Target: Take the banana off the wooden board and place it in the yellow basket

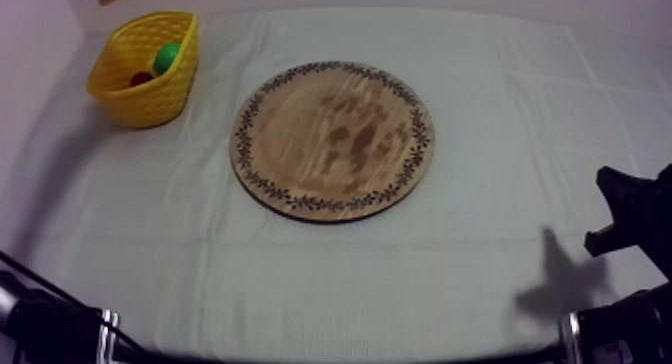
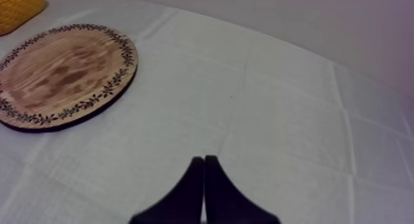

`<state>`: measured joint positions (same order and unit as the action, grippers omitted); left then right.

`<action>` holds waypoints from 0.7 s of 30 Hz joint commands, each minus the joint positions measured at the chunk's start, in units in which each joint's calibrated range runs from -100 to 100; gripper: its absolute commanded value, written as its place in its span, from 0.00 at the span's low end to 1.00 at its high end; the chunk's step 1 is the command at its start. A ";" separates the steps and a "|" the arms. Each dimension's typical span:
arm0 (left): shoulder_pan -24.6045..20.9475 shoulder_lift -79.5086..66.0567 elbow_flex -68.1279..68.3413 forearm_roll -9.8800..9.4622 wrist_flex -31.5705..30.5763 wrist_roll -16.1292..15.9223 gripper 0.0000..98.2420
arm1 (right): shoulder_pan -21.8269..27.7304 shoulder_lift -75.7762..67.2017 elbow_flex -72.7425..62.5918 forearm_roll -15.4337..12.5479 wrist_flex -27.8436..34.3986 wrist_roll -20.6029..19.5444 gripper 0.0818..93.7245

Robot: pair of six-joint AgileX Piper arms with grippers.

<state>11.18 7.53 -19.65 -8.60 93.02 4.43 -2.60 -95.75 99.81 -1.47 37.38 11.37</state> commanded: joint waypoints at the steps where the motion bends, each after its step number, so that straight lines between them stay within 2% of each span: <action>1: -2.33 5.13 -4.92 0.06 -0.06 0.41 0.34 | 0.00 0.00 -0.03 -0.02 -0.05 -0.01 0.00; 11: -5.84 19.38 -12.77 -0.42 -2.37 2.39 0.33 | 0.00 0.00 -0.03 -0.02 -0.05 -0.01 0.00; 21: -7.57 29.17 -12.97 -1.24 -3.30 3.47 0.32 | 0.00 0.00 -0.03 -0.02 -0.05 -0.01 0.00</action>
<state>3.69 35.55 -32.71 -9.81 89.87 7.89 -2.60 -95.75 99.81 -1.47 37.38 11.37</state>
